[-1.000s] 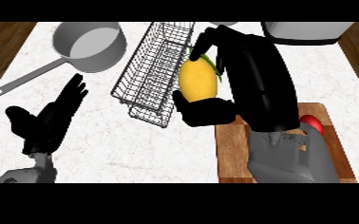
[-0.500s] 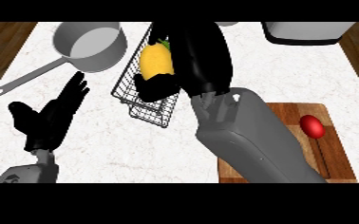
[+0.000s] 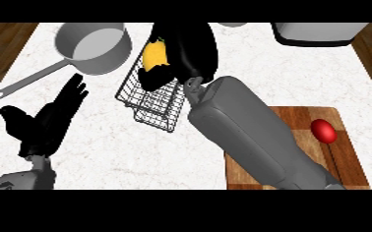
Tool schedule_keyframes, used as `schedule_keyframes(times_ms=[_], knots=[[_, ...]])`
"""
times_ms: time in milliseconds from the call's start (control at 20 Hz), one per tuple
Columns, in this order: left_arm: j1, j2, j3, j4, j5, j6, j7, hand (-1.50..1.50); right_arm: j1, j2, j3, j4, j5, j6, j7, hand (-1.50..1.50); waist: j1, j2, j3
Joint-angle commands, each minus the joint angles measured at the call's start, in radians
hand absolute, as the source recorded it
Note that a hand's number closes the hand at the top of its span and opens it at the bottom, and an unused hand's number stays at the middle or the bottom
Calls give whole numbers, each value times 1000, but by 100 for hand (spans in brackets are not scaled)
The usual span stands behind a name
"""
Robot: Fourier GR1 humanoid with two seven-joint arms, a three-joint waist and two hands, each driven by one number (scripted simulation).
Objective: Pick the lemon from the cutting board and place it in the tiered basket
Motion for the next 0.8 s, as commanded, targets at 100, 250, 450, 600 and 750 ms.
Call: schedule_keyframes(times_ms=[100, 250, 450, 600, 750], knots=[[-41, -49, -27, 92, -49, 25, -61, 0, -48, 0, -3, 247, 4, -179, -129, 150, 5, 6, 0], [26, -45, -26, -12, -37, 22, -10, 0, -68, 0, 63, 246, -11, -202, -70, 150, 5, 0, 0], [-1, -30, -30, -22, -19, -3, 24, 0, -33, 0, 32, 319, -8, -468, -161, 150, 20, 8, 0], [10, -30, -13, -8, -16, -6, 8, 0, -151, 0, 91, 359, -91, -437, -109, -150, 14, 2, 0], [-32, -46, -20, 24, -41, 16, -3, 0, -197, 0, 78, 492, -154, -462, -199, -150, 17, 5, 0]])
